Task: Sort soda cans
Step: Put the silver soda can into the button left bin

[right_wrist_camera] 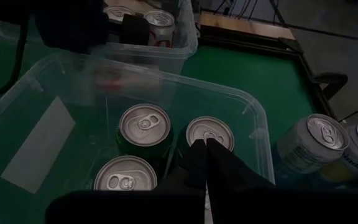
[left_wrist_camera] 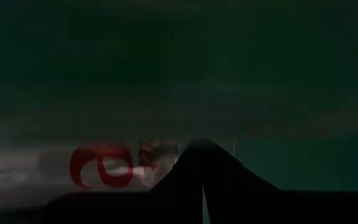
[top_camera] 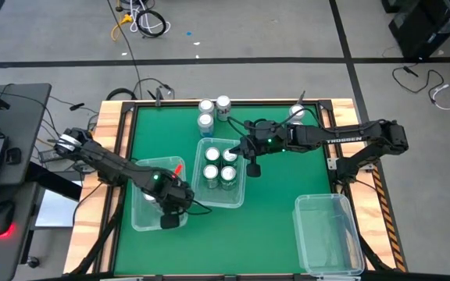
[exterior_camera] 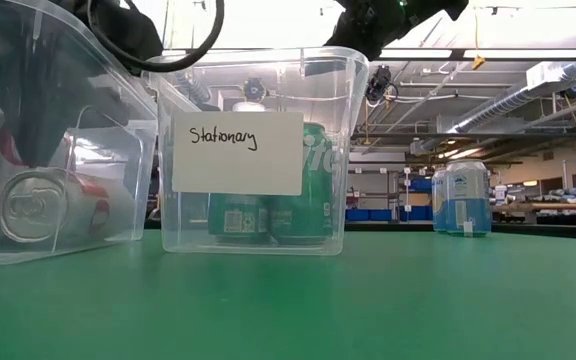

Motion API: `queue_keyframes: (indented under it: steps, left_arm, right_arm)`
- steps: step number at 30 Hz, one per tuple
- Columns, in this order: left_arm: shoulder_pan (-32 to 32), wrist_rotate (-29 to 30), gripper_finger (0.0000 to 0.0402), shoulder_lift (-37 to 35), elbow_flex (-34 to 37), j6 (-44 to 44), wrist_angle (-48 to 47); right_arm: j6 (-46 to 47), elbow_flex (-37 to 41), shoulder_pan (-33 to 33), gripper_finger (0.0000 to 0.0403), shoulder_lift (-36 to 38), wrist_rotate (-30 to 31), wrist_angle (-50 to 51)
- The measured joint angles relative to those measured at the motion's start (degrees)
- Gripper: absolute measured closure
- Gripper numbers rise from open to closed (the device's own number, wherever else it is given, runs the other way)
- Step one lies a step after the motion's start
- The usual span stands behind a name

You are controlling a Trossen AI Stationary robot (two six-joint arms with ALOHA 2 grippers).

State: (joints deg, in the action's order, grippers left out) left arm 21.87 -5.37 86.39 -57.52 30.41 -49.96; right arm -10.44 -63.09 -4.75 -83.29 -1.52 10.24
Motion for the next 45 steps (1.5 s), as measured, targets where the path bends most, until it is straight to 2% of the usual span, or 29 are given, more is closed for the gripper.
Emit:
queue_keyframes:
  steps: [17,28,32,39,45]
  left_arm:
    - [0.1,4.0,0.0401,0.1,0.4,2.3,-1.8]
    - [-1.9,0.5,0.0401,-1.2,0.8,-1.6,0.1]
    - [-3.3,3.1,0.0401,-4.3,0.6,-2.0,-1.3]
    - [-4.8,1.7,0.0401,-8.0,0.3,-2.8,-1.6]
    - [-6.0,-1.5,0.0401,-7.3,5.7,-3.2,1.1]
  right_arm:
    - [0.0,0.0,0.0,0.0403,0.0,0.0,-0.3]
    - [0.0,0.0,0.0,0.0403,0.0,0.0,-0.3]
    - [0.0,0.0,0.0,0.0403,0.0,0.0,-0.3]
    - [-0.2,0.0,0.0,0.0403,0.0,0.0,-0.3]
    - [-0.2,0.0,0.0,0.0403,0.0,0.0,-0.3]
